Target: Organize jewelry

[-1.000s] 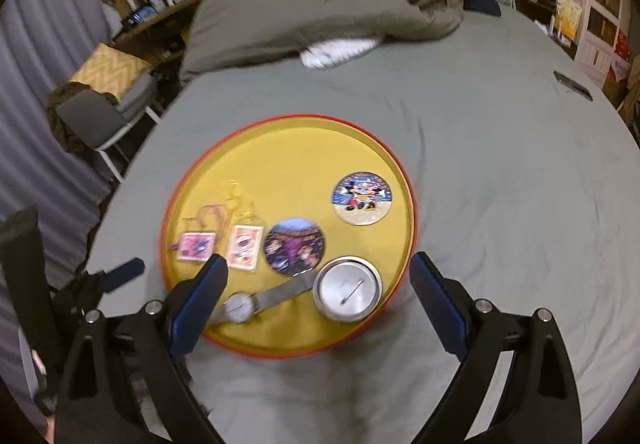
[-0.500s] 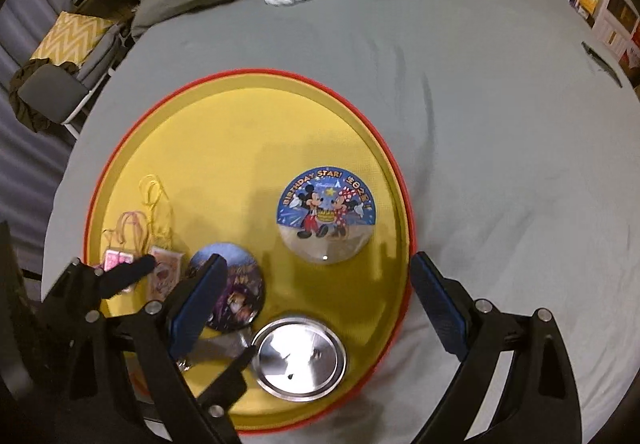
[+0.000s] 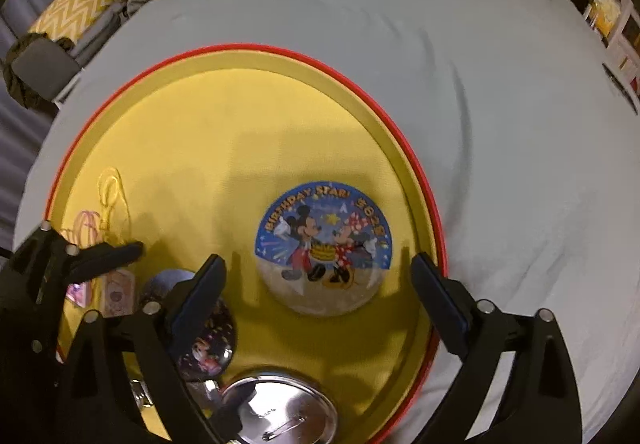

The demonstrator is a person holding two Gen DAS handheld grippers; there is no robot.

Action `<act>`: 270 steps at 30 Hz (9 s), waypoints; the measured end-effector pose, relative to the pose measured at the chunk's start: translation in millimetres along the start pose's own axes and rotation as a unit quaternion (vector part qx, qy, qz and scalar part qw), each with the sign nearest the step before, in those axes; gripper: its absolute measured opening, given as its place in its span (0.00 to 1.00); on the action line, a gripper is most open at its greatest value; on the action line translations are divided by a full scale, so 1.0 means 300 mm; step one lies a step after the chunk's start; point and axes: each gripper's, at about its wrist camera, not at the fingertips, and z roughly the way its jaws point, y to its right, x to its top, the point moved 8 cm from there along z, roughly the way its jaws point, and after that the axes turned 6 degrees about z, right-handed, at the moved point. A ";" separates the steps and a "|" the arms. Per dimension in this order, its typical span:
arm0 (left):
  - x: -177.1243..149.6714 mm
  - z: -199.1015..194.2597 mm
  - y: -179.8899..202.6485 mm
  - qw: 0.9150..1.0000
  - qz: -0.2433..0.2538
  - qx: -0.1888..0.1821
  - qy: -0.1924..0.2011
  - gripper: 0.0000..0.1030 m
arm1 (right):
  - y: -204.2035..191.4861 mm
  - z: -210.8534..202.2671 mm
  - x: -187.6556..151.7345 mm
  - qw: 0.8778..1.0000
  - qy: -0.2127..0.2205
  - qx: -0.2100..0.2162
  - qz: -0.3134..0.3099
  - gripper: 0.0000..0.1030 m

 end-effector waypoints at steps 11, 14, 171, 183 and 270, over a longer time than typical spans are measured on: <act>-0.026 0.008 0.002 0.998 0.050 -0.037 -0.003 0.94 | -0.033 0.029 0.010 0.997 0.046 -0.024 -0.061 0.92; -0.033 0.004 0.020 0.998 0.057 -0.038 -0.011 0.94 | -0.043 0.048 0.004 0.998 0.043 -0.005 -0.055 0.92; -0.150 -0.229 0.047 1.000 0.008 0.015 0.016 0.00 | -0.045 -0.341 -0.183 0.992 0.121 0.009 -0.046 0.68; -0.256 -0.611 0.237 0.998 0.022 0.024 0.052 0.00 | -0.087 -0.706 -0.337 0.987 0.154 0.005 -0.048 0.68; -0.369 -0.245 -0.207 0.996 -0.034 0.084 0.005 0.95 | -0.357 -0.221 -0.114 0.995 0.070 0.036 -0.063 0.82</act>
